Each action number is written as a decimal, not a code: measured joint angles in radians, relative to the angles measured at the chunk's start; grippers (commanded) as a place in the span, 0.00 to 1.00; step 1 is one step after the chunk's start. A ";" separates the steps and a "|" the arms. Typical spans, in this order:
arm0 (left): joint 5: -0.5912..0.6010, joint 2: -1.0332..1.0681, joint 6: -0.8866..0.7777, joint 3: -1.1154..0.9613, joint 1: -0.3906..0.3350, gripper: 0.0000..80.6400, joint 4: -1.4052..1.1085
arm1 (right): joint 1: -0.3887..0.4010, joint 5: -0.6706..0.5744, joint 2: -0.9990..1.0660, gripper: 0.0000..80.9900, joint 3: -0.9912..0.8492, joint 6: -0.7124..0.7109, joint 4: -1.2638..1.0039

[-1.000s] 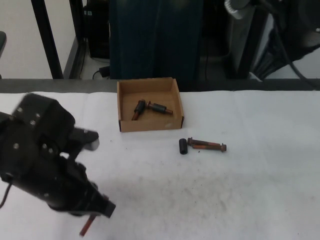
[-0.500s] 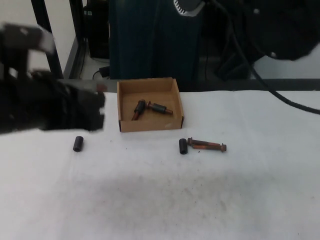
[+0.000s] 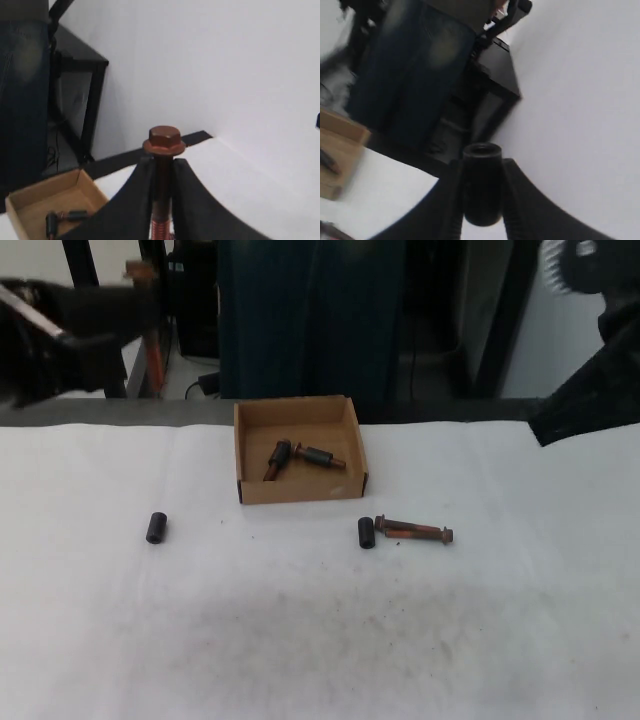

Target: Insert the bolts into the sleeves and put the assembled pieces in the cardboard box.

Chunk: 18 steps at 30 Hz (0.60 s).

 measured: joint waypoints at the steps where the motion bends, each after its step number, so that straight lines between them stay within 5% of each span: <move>1: 0.002 0.000 0.000 0.000 -0.003 0.01 -0.045 | 0.000 -0.059 -0.012 0.00 0.020 0.045 -0.017; 8: 0.014 -0.010 -0.096 0.036 -0.007 0.01 -0.245 | 0.001 -0.339 -0.032 0.00 0.173 0.275 -0.125; 12: 0.046 -0.026 -0.106 0.093 -0.007 0.01 -0.280 | 0.001 -0.445 -0.032 0.00 0.277 0.304 -0.373; 18: 0.070 -0.045 -0.110 0.211 -0.059 0.01 -0.385 | 0.007 -0.785 -0.033 0.00 0.357 0.315 -0.534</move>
